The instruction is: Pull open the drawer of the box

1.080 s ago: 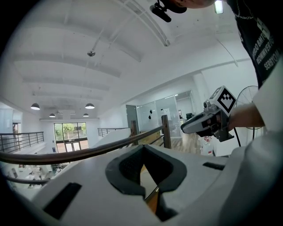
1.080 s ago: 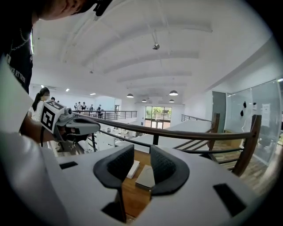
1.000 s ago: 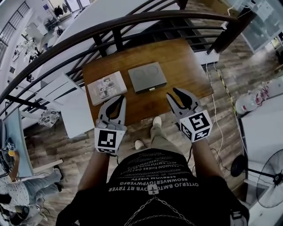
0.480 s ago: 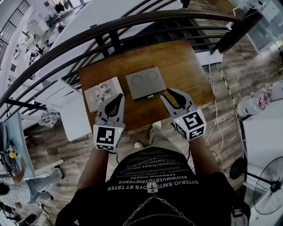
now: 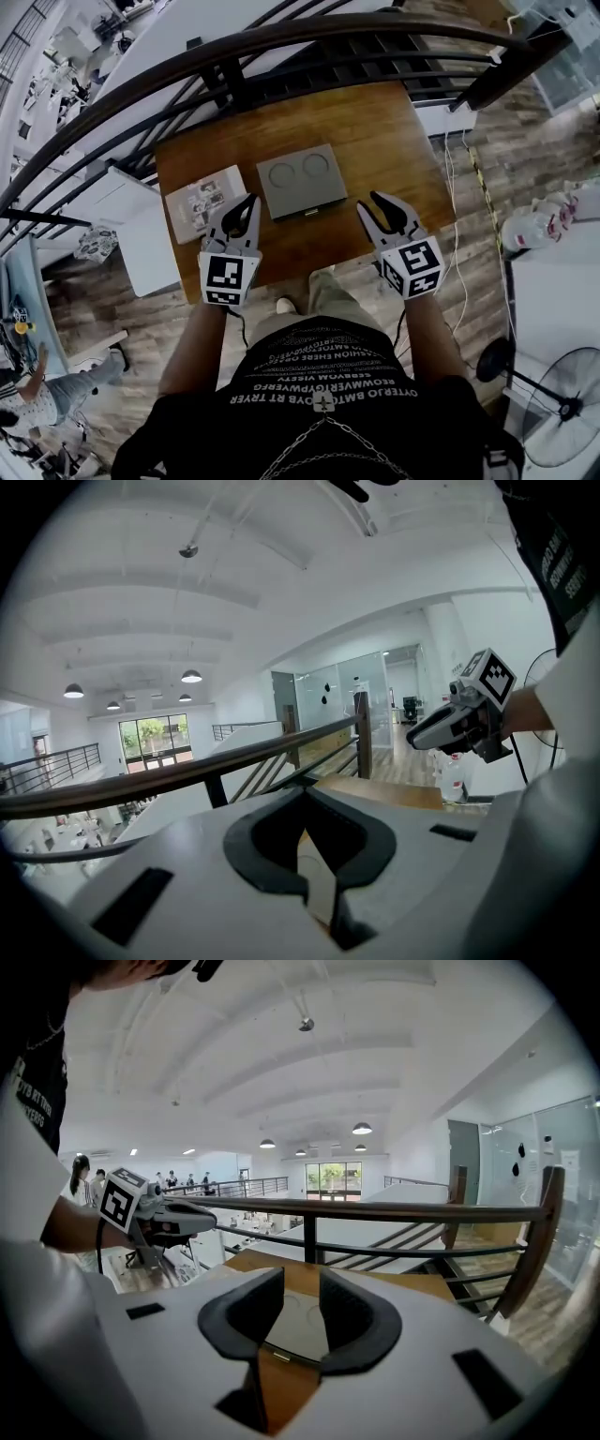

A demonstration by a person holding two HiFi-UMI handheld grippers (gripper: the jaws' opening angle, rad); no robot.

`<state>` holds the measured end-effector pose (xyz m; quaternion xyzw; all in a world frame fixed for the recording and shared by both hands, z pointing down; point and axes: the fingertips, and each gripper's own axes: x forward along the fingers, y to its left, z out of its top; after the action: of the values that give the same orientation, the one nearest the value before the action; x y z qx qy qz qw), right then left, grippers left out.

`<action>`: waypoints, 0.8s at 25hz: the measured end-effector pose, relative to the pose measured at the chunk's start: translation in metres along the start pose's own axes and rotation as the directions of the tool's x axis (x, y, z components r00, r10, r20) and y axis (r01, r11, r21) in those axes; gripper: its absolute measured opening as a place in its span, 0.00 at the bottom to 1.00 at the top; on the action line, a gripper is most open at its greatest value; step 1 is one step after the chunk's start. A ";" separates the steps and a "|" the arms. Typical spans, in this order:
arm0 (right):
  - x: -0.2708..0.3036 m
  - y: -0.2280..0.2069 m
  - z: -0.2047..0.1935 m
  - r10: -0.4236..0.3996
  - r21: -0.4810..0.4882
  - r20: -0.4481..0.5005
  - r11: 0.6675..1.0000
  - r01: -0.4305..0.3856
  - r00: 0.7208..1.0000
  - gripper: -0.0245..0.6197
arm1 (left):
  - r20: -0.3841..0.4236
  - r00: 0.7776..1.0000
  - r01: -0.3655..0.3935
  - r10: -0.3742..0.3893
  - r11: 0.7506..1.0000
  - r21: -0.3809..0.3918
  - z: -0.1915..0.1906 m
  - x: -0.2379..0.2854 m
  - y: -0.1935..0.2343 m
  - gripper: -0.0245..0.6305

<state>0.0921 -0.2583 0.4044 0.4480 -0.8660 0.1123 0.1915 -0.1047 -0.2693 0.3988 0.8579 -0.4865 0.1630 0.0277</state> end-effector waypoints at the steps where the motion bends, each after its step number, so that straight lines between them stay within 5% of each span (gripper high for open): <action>1: 0.002 -0.006 -0.005 -0.001 0.003 -0.007 1.000 0.001 1.000 0.22 | -0.009 1.000 -0.005 0.005 1.000 -0.003 -0.005 0.007 0.000 0.05; 20: 0.088 0.007 -0.147 0.122 0.100 -0.195 0.989 -0.104 0.973 0.22 | -0.233 0.971 0.029 -0.046 0.997 -0.073 -0.165 0.105 -0.019 0.05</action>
<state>0.0746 -0.2650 0.5751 0.3926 -0.8605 0.2063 0.2507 -0.0805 -0.3121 0.5888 0.8403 -0.4688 0.2456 0.1175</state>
